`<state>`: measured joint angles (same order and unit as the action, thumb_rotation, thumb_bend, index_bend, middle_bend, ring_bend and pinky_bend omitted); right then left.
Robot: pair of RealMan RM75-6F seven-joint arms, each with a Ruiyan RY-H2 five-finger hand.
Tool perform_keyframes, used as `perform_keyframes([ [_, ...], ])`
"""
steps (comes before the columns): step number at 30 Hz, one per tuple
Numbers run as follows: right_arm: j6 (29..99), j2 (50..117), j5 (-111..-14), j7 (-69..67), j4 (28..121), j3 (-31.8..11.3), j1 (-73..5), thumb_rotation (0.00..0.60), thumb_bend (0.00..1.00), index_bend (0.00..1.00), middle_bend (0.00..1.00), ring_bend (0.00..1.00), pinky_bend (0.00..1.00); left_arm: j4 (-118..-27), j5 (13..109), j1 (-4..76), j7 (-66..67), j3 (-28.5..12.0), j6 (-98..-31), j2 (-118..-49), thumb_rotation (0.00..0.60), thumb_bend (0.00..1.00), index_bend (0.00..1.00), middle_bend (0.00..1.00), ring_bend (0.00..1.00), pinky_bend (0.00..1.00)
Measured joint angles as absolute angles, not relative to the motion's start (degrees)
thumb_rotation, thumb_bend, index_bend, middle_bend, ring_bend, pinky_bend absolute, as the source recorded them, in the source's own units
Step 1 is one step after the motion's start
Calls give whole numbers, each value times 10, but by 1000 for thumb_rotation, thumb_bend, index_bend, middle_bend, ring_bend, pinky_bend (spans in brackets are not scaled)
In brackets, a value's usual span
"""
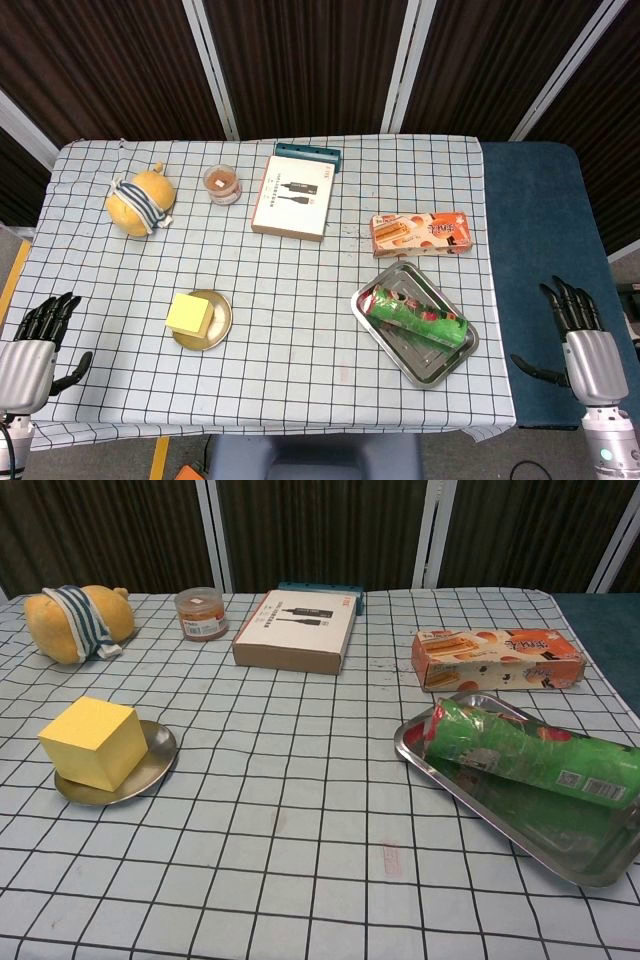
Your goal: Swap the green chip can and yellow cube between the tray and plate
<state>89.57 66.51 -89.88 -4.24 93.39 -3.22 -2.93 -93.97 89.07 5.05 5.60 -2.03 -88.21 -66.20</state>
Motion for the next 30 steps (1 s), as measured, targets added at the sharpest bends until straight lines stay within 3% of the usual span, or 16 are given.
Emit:
perform_keyframes([
  [10,876,661,-901,-45,935,-27,-37,600,79,0,0,0,3,-947,885,52,45,-18,-869,-655,600,356,3,28,54,113],
  [15,859,663,-905,-32,933,-21,-43,600,79,0,0,0,135,-944,879,53,56,-21,-867,-655,600,349,1,26,42,124],
  [25,811,669,-910,-3,942,-13,-67,600,79,0,0,8,137,-953,879,49,52,-19,-872,-647,600,350,0,28,38,129],
  [30,767,690,-902,37,958,-30,-108,600,78,25,95,89,185,-951,880,46,44,-20,-878,-646,600,350,10,41,37,129],
])
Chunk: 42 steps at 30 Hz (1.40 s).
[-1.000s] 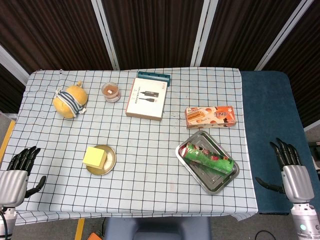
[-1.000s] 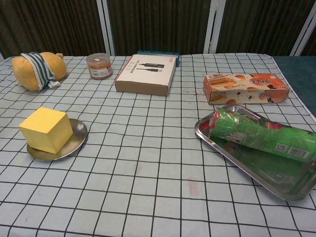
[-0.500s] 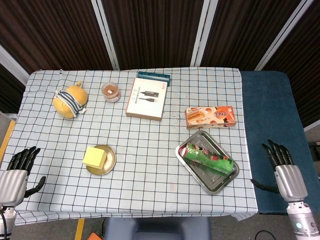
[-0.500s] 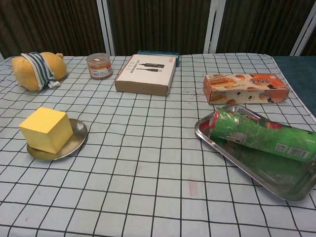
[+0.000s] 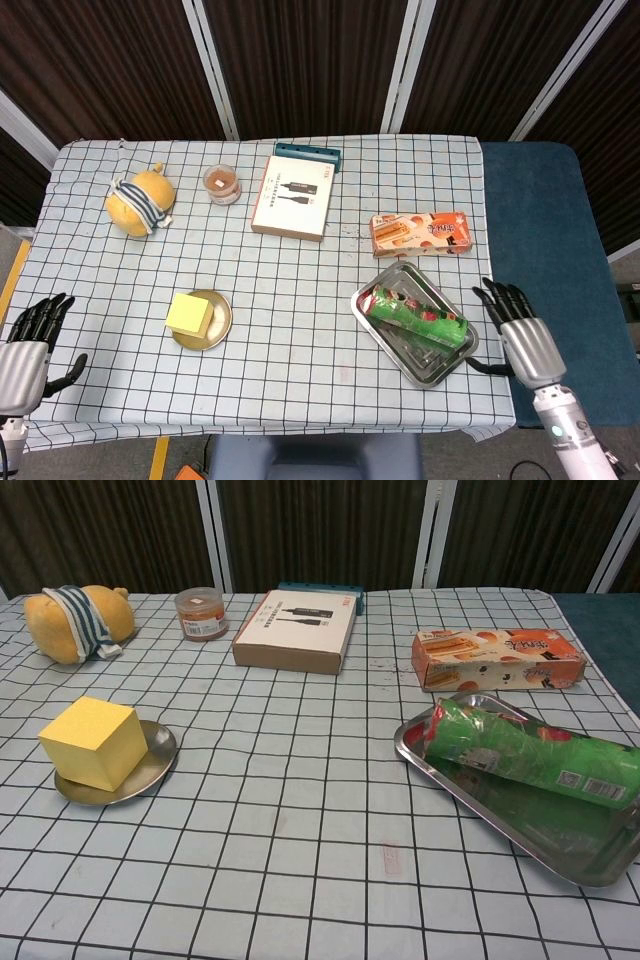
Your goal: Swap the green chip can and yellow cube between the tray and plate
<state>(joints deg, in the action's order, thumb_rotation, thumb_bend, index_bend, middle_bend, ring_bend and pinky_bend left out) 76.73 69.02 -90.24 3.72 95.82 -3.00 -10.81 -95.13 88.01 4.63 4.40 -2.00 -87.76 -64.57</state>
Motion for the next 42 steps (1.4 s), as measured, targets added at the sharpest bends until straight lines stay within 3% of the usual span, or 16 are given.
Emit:
perform_keyframes([
  [7,688,731,-847,96,967,-60,-162,600,79,108,164,147,205,-950,869,45,33,-25,-877,-641,600,347,43,50,37,129],
  [17,596,797,-697,195,948,-96,-231,600,79,140,197,184,205,-948,862,43,18,-29,-878,-636,600,347,71,63,37,129],
  [23,554,841,-610,233,910,-112,-276,600,78,211,257,252,221,-948,859,43,14,-31,-877,-634,600,350,84,71,38,129],
  [29,550,879,-577,253,872,-117,-303,600,79,402,390,415,350,-946,855,42,7,-32,-875,-632,600,351,90,73,37,129],
  [36,577,906,-579,256,840,-115,-311,600,98,729,650,691,659,-946,856,42,3,-33,-874,-631,600,349,94,75,37,128],
  [42,617,922,-628,224,824,-118,-311,600,216,853,747,777,728,-946,854,43,5,-33,-871,-631,600,348,97,82,38,129],
])
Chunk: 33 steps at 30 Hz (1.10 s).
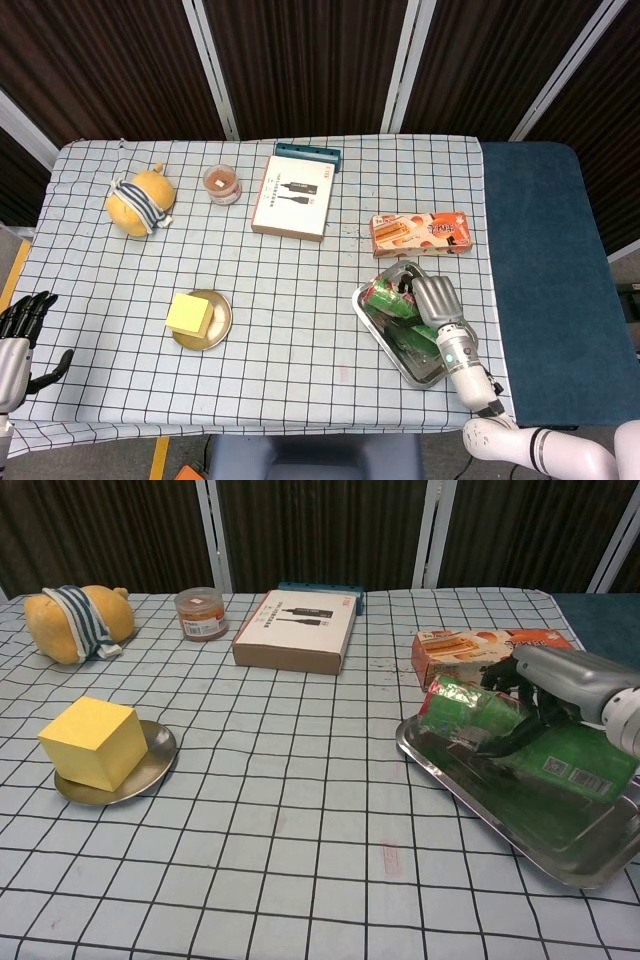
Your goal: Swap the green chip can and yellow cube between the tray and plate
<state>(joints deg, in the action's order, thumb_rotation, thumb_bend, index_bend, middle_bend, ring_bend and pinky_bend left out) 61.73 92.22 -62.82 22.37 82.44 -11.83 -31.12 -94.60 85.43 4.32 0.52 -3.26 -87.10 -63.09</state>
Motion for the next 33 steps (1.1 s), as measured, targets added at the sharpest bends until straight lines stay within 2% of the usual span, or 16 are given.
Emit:
perform_keyframes([
  [7,645,925,-712,193,841,-128,-334,600,217,873,759,788,739,-948,849,45,17,-32,-863,-631,600,348,100,84,37,128],
  [16,584,949,-705,232,819,-181,-435,600,239,886,768,799,745,-952,837,46,28,-33,-856,-629,600,348,104,84,37,127],
  [28,533,1046,-751,159,616,-191,-541,600,239,886,769,797,745,-951,823,47,29,-37,-849,-627,600,353,107,87,37,127],
  [33,533,1098,-785,97,514,-188,-583,600,239,857,759,742,728,-952,822,47,33,-37,-847,-626,600,352,108,88,37,127],
])
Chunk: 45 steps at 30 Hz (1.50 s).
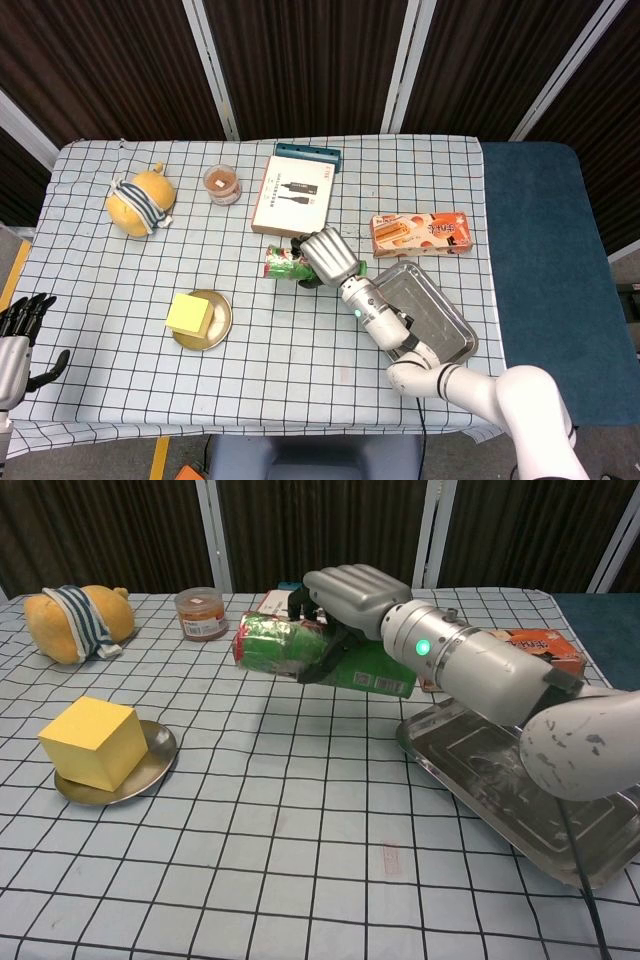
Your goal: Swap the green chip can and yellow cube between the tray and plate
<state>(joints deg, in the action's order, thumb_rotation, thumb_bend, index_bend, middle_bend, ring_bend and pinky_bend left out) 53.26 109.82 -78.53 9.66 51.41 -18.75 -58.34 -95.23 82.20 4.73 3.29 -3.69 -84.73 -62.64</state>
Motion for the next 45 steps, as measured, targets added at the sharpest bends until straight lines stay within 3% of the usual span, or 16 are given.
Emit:
perform_keyframes([
  [2,533,1115,-795,76,487,-186,-597,600,239,783,689,636,662,-953,822,47,33,-37,-847,-626,600,352,108,88,37,127],
  [6,522,1141,-801,47,440,-184,-618,600,239,573,452,354,420,-953,824,48,27,-35,-845,-624,600,353,108,90,37,127],
  [9,513,1159,-805,21,411,-176,-630,600,239,437,314,197,268,-951,825,47,23,-35,-846,-624,600,354,108,89,37,127],
  [15,509,1156,-801,22,414,-169,-629,600,228,228,100,16,131,-949,827,48,25,-36,-848,-626,600,356,110,87,37,127],
  [21,528,1117,-801,28,474,-164,-608,600,215,88,3,0,74,-948,827,49,29,-35,-846,-628,600,355,110,87,37,127],
  [29,607,1002,-795,55,674,-148,-520,600,214,75,0,0,74,-948,833,50,31,-33,-846,-631,600,355,99,87,37,127],
  [31,631,962,-792,66,737,-138,-487,600,166,49,0,0,73,-949,834,51,34,-32,-845,-632,600,355,98,88,37,127],
  [36,732,829,-784,138,884,-93,-364,600,67,0,0,0,17,-955,838,51,49,-28,-843,-634,600,355,72,69,38,127],
  [41,808,745,-792,152,926,-29,-261,600,55,0,0,0,0,-960,849,56,67,-22,-837,-640,600,353,7,23,21,126],
  [45,842,727,-797,107,926,-7,-214,600,52,0,0,0,0,-965,857,67,76,-18,-818,-648,600,363,0,0,0,118],
])
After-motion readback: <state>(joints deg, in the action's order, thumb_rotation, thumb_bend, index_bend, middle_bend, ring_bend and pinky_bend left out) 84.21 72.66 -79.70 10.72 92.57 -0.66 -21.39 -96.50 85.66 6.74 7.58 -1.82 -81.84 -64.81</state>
